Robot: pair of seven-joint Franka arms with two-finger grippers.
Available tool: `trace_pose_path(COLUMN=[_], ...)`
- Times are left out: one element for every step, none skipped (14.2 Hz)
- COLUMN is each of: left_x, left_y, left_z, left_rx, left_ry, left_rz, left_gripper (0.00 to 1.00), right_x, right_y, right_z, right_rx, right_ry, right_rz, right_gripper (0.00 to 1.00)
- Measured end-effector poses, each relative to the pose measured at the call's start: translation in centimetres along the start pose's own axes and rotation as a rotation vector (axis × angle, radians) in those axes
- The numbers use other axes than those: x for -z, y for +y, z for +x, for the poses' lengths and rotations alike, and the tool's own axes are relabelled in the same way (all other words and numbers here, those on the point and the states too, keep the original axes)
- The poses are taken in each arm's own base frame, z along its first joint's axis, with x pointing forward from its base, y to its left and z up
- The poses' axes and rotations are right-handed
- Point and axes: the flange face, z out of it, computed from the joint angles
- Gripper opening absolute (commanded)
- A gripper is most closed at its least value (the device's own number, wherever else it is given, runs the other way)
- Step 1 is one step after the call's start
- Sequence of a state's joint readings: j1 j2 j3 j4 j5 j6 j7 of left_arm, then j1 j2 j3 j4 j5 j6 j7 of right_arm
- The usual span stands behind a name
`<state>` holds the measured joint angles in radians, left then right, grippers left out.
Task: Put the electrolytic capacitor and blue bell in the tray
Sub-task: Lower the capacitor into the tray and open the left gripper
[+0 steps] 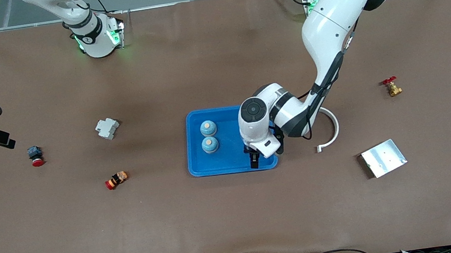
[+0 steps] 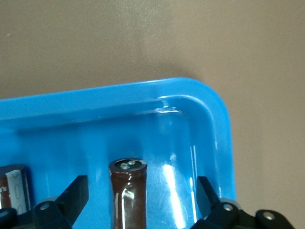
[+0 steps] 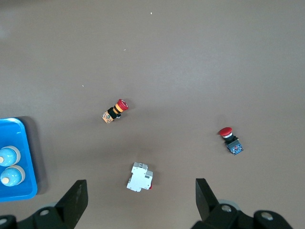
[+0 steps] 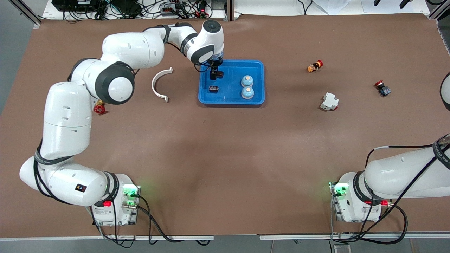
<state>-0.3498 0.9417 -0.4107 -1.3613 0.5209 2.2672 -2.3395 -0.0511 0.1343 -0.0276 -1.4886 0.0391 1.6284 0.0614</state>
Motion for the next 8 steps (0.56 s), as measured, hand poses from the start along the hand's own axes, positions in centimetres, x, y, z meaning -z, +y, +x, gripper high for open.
trace_pose_path(left_x=[0.3,0.7,1.3,1.8,2.5,3.2,4.0,5.0], left_y=[0.1,0.2,0.3,0.4,0.6,0.8,0.9,1.1], left_z=[0.0,0.1,0.1,0.1,0.2,0.3,0.5,0.8], left_rx=[0.003,0.006,0.009,0.013,0.017,0.023,0.027,0.020], left_ry=[0.004,0.008,0.011,0.014,0.016,0.019,0.022,0.023], left_rz=[0.004,0.007,0.009,0.011,0.010,0.011,0.018,0.029], left_gripper=[1.00,1.00,1.00,1.00,1.00,1.00,1.00,1.00], right_x=[0.0,0.0,0.0,0.0,0.0,0.0,0.0,0.0], right_y=[-0.1,-0.2,-0.3,-0.4,-0.5,-0.5,-0.6,-0.6], right_z=[0.0,-0.1,-0.1,-0.2,-0.2,-0.2,-0.2,-0.2], right_rx=[0.004,0.010,0.014,0.016,0.017,0.018,0.019,0.020], right_ry=[-0.001,-0.003,-0.006,-0.008,-0.009,-0.010,-0.011,-0.011], right_rz=[0.000,0.000,0.000,0.000,0.000,0.000,0.000,0.000], right_gripper=[1.00,1.00,1.00,1.00,1.00,1.00,1.00,1.00])
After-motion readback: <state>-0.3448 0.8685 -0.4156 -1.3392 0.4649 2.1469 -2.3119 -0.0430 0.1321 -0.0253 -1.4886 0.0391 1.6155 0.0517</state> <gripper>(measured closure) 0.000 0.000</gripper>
